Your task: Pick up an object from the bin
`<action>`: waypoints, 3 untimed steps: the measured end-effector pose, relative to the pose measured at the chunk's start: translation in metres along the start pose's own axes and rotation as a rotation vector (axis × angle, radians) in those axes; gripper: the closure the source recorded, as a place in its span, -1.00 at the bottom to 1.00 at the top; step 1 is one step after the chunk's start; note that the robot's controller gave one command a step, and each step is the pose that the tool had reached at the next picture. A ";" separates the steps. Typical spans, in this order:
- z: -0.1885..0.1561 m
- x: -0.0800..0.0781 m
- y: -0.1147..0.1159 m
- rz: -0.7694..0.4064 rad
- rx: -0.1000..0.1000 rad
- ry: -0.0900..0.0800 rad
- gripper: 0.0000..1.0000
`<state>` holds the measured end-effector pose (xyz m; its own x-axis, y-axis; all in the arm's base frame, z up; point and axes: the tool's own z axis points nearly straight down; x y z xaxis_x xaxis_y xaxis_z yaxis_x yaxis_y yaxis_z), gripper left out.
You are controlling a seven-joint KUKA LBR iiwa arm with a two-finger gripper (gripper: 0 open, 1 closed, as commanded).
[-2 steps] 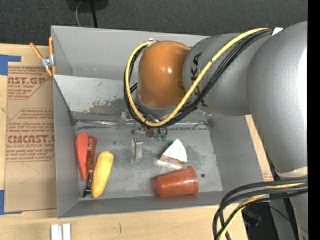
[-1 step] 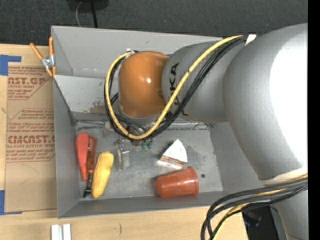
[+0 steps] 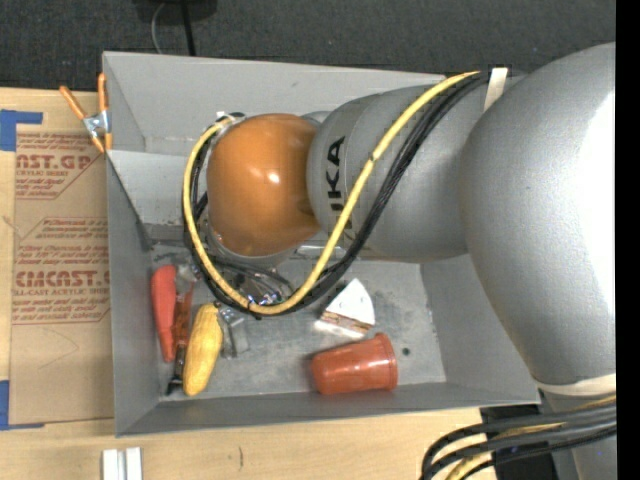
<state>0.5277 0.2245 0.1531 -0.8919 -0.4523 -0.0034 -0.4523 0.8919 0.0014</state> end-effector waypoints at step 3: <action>0.084 0.001 0.025 -0.515 -0.001 0.001 1.00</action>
Offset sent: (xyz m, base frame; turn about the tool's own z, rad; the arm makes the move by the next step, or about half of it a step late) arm -0.0117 0.0216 -0.0831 -0.5163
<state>0.5156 0.2463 0.0694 -0.5536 -0.8328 -0.0030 -0.8328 0.5536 0.0009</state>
